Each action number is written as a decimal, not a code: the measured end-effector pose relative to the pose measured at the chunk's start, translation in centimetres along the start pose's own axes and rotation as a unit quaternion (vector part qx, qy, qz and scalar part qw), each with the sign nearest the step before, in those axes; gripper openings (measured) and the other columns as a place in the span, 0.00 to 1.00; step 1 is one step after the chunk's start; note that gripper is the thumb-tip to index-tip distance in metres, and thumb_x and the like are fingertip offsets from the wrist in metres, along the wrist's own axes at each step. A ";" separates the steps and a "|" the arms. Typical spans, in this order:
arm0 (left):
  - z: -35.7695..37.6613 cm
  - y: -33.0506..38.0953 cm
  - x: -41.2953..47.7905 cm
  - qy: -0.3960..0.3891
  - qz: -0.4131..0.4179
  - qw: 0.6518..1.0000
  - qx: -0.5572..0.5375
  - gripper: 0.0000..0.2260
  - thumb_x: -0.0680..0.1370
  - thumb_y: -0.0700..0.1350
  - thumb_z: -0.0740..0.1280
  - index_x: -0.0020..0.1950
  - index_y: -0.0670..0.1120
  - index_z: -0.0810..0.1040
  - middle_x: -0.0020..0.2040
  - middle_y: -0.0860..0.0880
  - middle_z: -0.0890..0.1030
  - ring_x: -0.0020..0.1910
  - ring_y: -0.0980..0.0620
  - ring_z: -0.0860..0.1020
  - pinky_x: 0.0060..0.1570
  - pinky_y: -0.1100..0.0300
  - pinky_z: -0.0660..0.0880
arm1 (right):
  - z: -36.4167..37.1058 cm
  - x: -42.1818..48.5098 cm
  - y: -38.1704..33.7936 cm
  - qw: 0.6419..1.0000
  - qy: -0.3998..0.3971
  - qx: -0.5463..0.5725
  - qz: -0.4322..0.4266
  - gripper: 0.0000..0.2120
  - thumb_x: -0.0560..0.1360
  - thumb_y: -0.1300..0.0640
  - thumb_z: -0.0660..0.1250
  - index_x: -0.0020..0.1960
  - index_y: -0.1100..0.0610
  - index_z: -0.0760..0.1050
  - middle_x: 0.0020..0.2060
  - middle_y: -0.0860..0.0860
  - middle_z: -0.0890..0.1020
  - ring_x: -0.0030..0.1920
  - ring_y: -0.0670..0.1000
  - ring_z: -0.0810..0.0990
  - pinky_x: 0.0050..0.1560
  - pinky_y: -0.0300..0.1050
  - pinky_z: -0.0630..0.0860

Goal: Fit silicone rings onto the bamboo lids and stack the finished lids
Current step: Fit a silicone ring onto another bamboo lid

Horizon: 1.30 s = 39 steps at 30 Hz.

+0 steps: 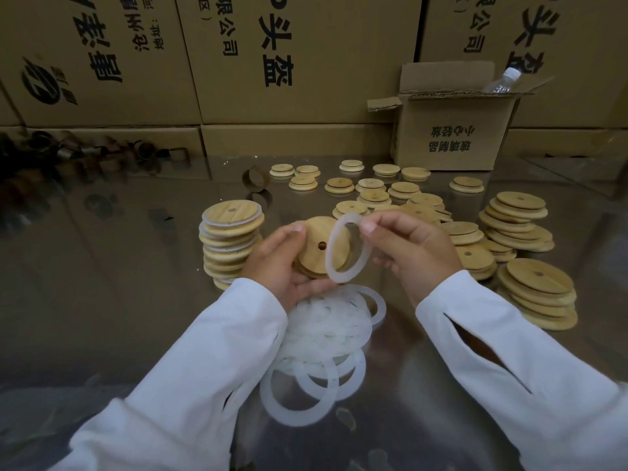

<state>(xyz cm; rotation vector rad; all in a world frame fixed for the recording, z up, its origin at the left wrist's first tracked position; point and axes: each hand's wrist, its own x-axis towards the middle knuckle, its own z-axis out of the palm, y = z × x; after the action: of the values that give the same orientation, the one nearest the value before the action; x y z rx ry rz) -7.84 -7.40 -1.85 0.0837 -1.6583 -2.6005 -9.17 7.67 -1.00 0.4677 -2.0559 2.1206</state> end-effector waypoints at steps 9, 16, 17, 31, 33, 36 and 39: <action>0.0 -0.7 -0.5 -0.058 0.053 0.985 0.152 0.07 0.76 0.44 0.64 0.52 0.48 0.78 0.51 0.40 0.80 0.48 0.41 0.81 0.36 0.57 0.81 | 0.7 0.0 0.3 0.997 0.060 -0.047 0.030 0.09 0.70 0.60 0.71 0.34 0.50 0.79 0.23 0.39 0.78 0.26 0.35 0.74 0.27 0.25 0.68; 0.0 -0.7 -0.6 -0.068 0.061 0.983 0.160 0.09 0.78 0.45 0.60 0.54 0.49 0.78 0.54 0.39 0.80 0.50 0.41 0.81 0.40 0.55 0.81 | 0.9 -0.1 0.2 0.996 0.067 -0.048 0.017 0.08 0.70 0.61 0.71 0.34 0.50 0.80 0.27 0.43 0.79 0.27 0.36 0.74 0.29 0.26 0.69; 0.0 -0.7 -0.5 -0.069 0.058 0.984 0.156 0.09 0.79 0.45 0.59 0.54 0.49 0.78 0.54 0.39 0.80 0.50 0.41 0.81 0.42 0.53 0.81 | 1.0 -0.1 0.2 0.996 0.065 -0.050 0.017 0.08 0.70 0.61 0.71 0.35 0.50 0.80 0.28 0.45 0.79 0.27 0.36 0.75 0.30 0.26 0.70; 0.1 -1.1 -0.4 -0.062 0.119 0.977 0.167 0.05 0.77 0.41 0.62 0.48 0.46 0.78 0.40 0.47 0.82 0.39 0.53 0.83 0.33 0.61 0.80 | 0.9 0.0 0.4 0.991 0.103 -0.070 0.053 0.08 0.73 0.58 0.69 0.35 0.51 0.77 0.30 0.46 0.78 0.30 0.40 0.74 0.35 0.33 0.70; 0.1 -1.1 -0.5 -0.060 0.121 0.977 0.163 0.06 0.78 0.40 0.62 0.48 0.46 0.77 0.39 0.49 0.83 0.39 0.53 0.83 0.33 0.61 0.79 | 1.0 0.0 0.4 0.991 0.103 -0.075 0.051 0.08 0.73 0.59 0.68 0.36 0.51 0.77 0.31 0.47 0.78 0.32 0.42 0.74 0.37 0.35 0.71; 0.1 -1.1 -0.5 -0.051 0.115 0.981 0.146 0.06 0.78 0.40 0.61 0.48 0.45 0.77 0.40 0.47 0.83 0.40 0.51 0.83 0.33 0.60 0.79 | 1.1 0.1 0.4 0.991 0.097 -0.078 0.052 0.07 0.73 0.60 0.68 0.37 0.52 0.76 0.33 0.49 0.79 0.34 0.45 0.76 0.40 0.37 0.74; 0.1 -1.0 -0.5 -0.048 0.101 0.987 0.118 0.07 0.78 0.41 0.60 0.47 0.45 0.78 0.40 0.46 0.83 0.40 0.48 0.83 0.33 0.60 0.79 | 1.2 0.1 0.4 0.991 0.092 -0.073 0.059 0.07 0.73 0.60 0.68 0.37 0.53 0.76 0.31 0.50 0.79 0.32 0.45 0.76 0.42 0.41 0.76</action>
<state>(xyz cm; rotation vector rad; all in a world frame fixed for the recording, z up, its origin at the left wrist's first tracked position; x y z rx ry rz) -7.36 -6.85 -2.73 -0.1915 -1.8906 -2.2869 -9.21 6.48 -1.34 0.1269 -2.1588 1.9700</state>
